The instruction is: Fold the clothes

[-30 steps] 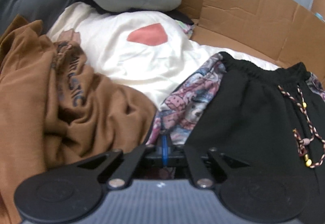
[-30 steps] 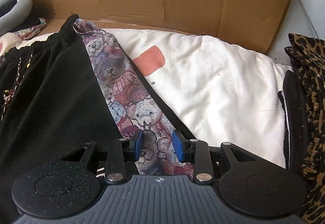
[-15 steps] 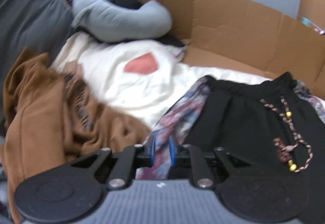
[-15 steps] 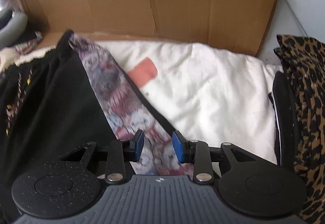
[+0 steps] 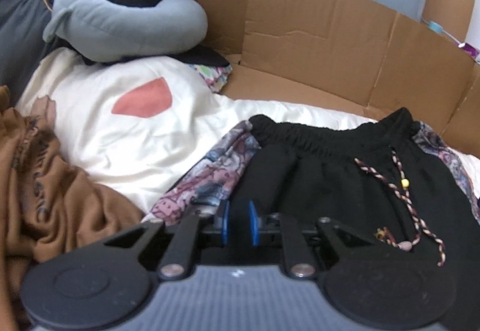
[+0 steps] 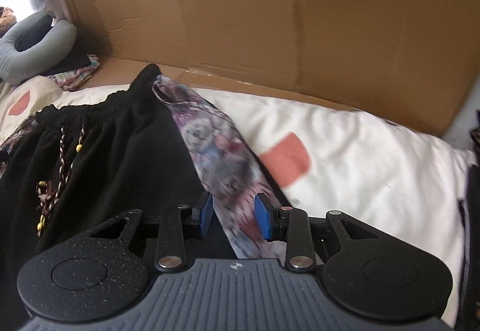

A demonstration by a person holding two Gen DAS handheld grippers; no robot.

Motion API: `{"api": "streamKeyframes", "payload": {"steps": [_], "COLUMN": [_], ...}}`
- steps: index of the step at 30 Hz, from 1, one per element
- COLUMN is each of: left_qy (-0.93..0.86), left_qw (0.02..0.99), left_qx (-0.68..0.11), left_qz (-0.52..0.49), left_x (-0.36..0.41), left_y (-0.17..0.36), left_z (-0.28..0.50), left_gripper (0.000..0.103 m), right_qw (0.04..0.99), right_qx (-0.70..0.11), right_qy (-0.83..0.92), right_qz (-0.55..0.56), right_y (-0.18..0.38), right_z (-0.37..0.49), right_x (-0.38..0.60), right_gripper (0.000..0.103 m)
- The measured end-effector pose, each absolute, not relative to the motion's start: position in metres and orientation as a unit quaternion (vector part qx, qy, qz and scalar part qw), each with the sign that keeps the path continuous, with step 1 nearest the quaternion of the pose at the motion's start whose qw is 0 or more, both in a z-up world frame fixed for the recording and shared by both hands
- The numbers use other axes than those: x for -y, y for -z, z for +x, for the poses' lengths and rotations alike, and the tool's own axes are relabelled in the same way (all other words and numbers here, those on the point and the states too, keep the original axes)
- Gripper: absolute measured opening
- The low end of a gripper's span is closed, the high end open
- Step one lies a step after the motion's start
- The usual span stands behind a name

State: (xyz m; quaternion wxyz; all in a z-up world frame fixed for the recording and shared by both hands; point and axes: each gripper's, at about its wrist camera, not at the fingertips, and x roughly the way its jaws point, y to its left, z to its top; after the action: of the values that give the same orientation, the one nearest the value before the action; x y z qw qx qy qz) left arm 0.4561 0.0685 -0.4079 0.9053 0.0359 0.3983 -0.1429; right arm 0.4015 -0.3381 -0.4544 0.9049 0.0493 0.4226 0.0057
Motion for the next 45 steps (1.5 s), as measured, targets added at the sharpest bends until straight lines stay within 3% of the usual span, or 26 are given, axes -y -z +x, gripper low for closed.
{"api": "streamKeyframes", "payload": {"steps": [4, 9, 25, 30, 34, 36, 39, 45], "left_qy": [0.108, 0.056, 0.12, 0.093, 0.057, 0.041, 0.036, 0.043], "left_qw": [0.907, 0.901, 0.904, 0.902, 0.896, 0.892, 0.89, 0.901], "left_qx": [-0.405, -0.429, -0.407, -0.422, -0.439, -0.45, -0.454, -0.431], "left_qz": [0.045, 0.042, 0.045, 0.019, 0.001, 0.011, 0.01, 0.017], "left_x": [-0.07, -0.083, -0.04, -0.042, -0.053, -0.057, -0.059, -0.062], "left_y": [0.415, 0.424, 0.409, 0.424, 0.43, 0.434, 0.429, 0.404], "left_z": [0.47, 0.488, 0.499, 0.526, 0.539, 0.544, 0.545, 0.529], "left_gripper": [0.014, 0.003, 0.013, 0.013, 0.003, 0.003, 0.003, 0.015], "right_qw": [0.907, 0.905, 0.914, 0.913, 0.905, 0.899, 0.895, 0.905], "right_qx": [-0.418, -0.424, -0.4, -0.403, -0.424, -0.437, -0.444, -0.423], "right_qy": [-0.018, -0.02, -0.041, -0.051, -0.023, -0.005, 0.006, 0.003], "right_qz": [0.042, 0.043, 0.046, 0.039, 0.038, 0.036, 0.046, 0.04], "right_y": [0.457, 0.466, 0.447, 0.45, 0.46, 0.465, 0.464, 0.442], "right_z": [0.421, 0.446, 0.484, 0.511, 0.531, 0.537, 0.537, 0.521], "right_x": [0.325, 0.319, 0.299, 0.284, 0.287, 0.289, 0.295, 0.301], "right_gripper": [0.036, 0.035, 0.034, 0.034, 0.034, 0.041, 0.042, 0.043]}}
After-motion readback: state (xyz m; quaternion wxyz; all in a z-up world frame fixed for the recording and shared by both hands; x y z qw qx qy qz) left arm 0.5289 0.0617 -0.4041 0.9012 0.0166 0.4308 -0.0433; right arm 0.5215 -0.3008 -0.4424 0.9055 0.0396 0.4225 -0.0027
